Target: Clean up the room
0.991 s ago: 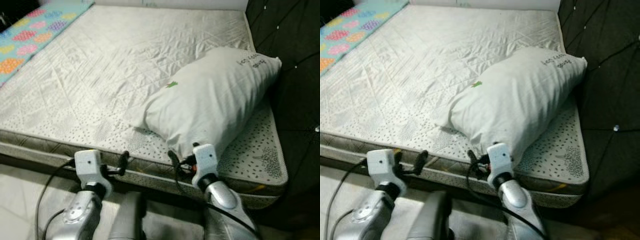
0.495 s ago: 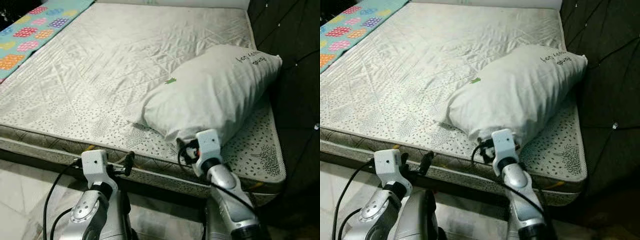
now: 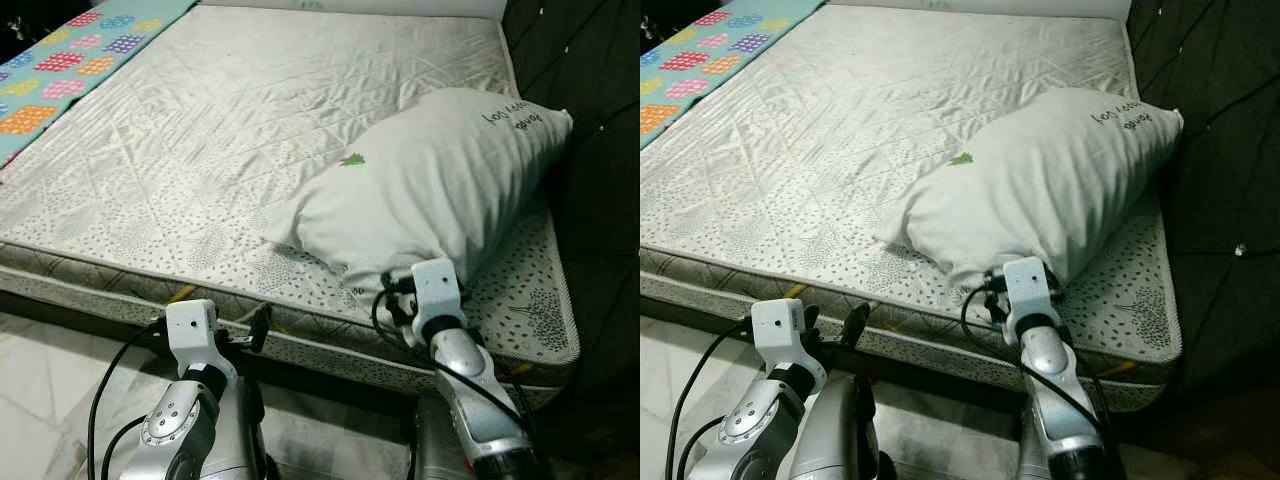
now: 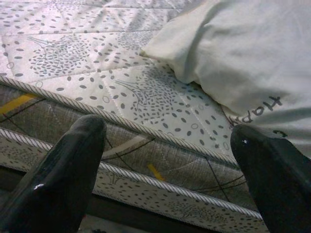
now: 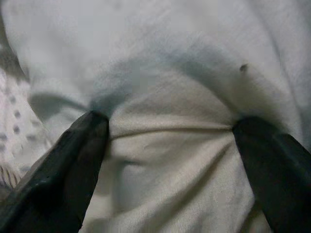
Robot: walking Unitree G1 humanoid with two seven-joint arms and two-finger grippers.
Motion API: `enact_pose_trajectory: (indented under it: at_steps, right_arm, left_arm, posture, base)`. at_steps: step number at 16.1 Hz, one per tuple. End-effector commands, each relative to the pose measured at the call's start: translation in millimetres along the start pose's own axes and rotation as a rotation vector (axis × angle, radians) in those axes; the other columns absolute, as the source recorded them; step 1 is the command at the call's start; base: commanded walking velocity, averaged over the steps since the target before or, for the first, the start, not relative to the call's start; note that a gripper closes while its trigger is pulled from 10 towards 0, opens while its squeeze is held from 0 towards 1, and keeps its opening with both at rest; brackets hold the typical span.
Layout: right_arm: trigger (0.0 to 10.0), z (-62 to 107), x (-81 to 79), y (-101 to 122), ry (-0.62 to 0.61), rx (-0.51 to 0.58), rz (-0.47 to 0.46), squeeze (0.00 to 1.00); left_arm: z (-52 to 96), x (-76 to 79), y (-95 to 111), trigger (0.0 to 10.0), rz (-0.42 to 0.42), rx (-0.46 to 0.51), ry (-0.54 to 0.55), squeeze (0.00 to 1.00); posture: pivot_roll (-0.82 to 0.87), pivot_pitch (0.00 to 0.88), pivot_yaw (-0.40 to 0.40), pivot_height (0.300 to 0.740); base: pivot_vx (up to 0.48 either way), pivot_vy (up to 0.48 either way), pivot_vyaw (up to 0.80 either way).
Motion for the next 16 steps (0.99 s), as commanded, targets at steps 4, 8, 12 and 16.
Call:
enact_pose_trajectory:
  at_steps: [4,8,12,16]
  right_arm:
    - [10.0,8.0,-17.2,-11,0.013,-0.067,-0.020,0.00]
    - [10.0,9.8,28.0,13,-0.169,0.066,-0.046,0.00]
    - [10.0,5.4,40.1,7,-0.223,0.041,0.006,0.00]
    - [10.0,10.3,4.7,-33,-0.059,-0.169,-0.057,0.00]
  left_arm:
    - [-0.2,-1.0,-3,10.0,-0.011,-0.018,0.012,0.00]
    - [0.5,-5.2,-3,10.0,-0.016,-0.020,0.015,0.00]
    - [-2.5,0.1,-2,10.0,-0.011,-0.010,0.006,0.00]
    - [4.0,1.8,-13,10.0,0.028,-0.094,-0.056,0.00]
  posture:
    - [-0.03,0.136,0.060,0.551]
    - [-0.04,0.120,0.061,0.551]
    - [-0.03,0.105,0.064,0.551]
    - [-0.03,0.106,0.063,0.551]
  base:
    - [0.000,0.000,0.00]
    - [0.000,0.000,0.00]
    - [0.000,0.000,0.00]
    - [0.000,0.000,0.00]
Point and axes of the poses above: a point about 5 cm out from each wrist's last joint towards the gripper, its own z axis pointing back from the gripper into the wrist, its own y axis along the axis of the wrist's last joint, x = y × z, the point moved 4 cm from there along -z, pointing out of the wrist towards the gripper, and after that the axes turned 5 degrees about z, right-handed, at the moved point
